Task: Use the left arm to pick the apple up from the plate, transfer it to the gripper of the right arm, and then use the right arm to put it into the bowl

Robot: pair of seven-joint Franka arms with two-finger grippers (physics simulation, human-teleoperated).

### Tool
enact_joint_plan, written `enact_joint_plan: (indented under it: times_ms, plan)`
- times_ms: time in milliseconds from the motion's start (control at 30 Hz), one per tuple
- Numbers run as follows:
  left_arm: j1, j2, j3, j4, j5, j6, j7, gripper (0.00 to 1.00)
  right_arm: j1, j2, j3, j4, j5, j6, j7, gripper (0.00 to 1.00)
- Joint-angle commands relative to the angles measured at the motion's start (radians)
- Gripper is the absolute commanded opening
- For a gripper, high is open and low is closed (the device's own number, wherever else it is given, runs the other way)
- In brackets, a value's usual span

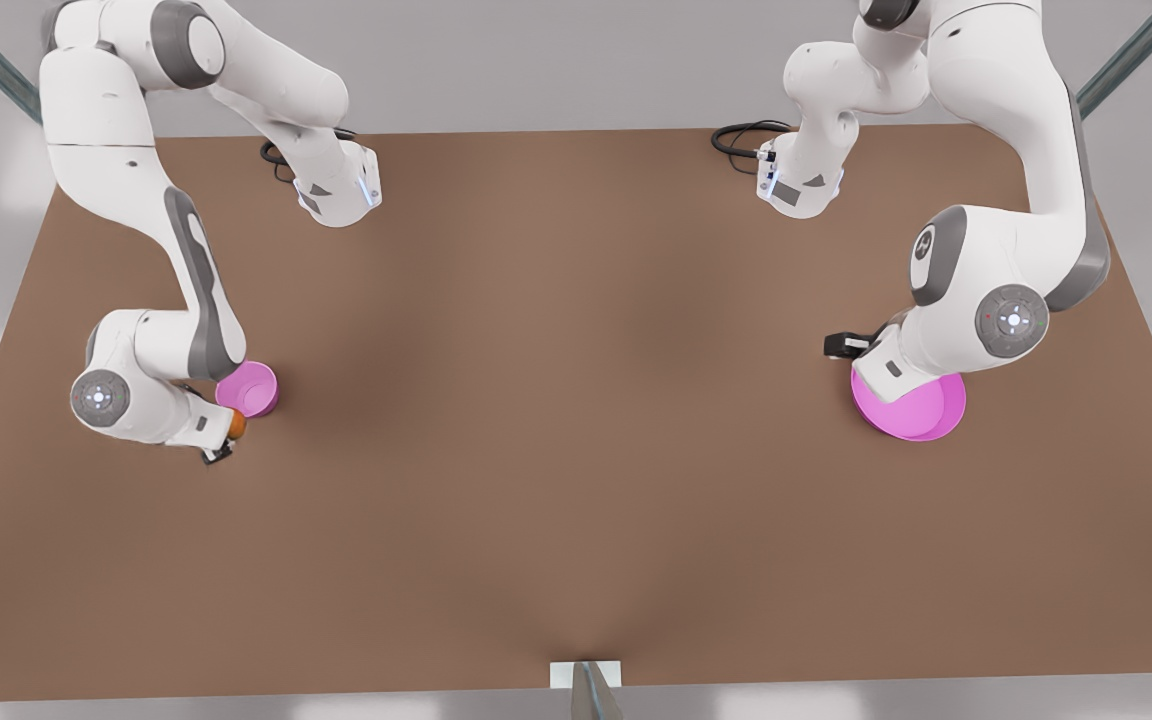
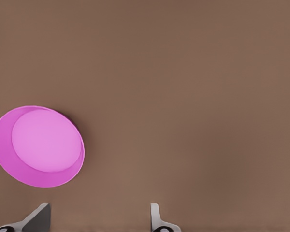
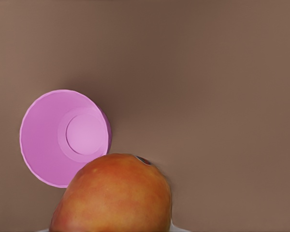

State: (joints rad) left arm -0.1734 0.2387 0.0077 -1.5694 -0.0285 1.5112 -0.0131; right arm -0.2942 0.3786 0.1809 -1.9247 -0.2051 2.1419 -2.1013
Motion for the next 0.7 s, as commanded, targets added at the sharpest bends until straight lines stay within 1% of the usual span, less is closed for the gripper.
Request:
enact_joint_plan:
  times_ms: [0, 100, 167, 200, 267, 300, 500, 533, 567, 667]
  plan:
    - [0.0, 0.001, 0.0, 0.0, 0.001, -0.014, -0.039, 1.0, 0.024, -0.036, -0.041, -0.063, 0.07, 0.173, -0.095, 0.6]
    - [-0.001, 0.001, 0.0, -0.001, 0.001, -0.022, -0.039, 1.0, 0.03, -0.095, -0.069, -0.172, 0.081, 0.237, -0.105, 0.6]
    - [-0.003, -0.004, 0.0, 0.002, 0.001, -0.036, -0.039, 1.0, 0.03, -0.106, -0.107, -0.234, 0.11, 0.289, -0.151, 0.6]
    - [-0.008, -0.007, -0.003, 0.005, 0.001, -0.037, -0.042, 1.0, 0.033, -0.105, -0.113, -0.255, 0.125, 0.302, -0.157, 0.6]
    - [-0.003, -0.007, -0.018, 0.039, 0.002, -0.071, -0.044, 1.0, 0.037, -0.118, -0.123, -0.338, 0.13, 0.392, -0.161, 0.6]
    - [-0.005, -0.007, -0.02, 0.04, 0.002, -0.083, -0.044, 1.0, 0.035, -0.122, -0.123, -0.358, 0.13, 0.417, -0.16, 0.6]
    - [-0.006, -0.007, -0.025, 0.04, 0.002, -0.082, -0.051, 1.0, 0.035, -0.147, -0.144, -0.395, 0.13, 0.418, -0.163, 0.61]
    - [-0.006, -0.007, -0.025, 0.042, 0.002, -0.079, -0.05, 1.0, 0.035, -0.147, -0.147, -0.401, 0.135, 0.418, -0.163, 0.68]
    - [-0.006, -0.007, -0.025, 0.042, 0.002, -0.079, -0.051, 1.0, 0.033, -0.147, -0.161, -0.404, 0.182, 0.414, -0.169, 1.0]
    - [-0.006, -0.001, -0.025, 0.043, 0.006, -0.077, -0.05, 1.0, 0.041, -0.156, -0.17, -0.405, 0.187, 0.403, -0.18, 1.0]
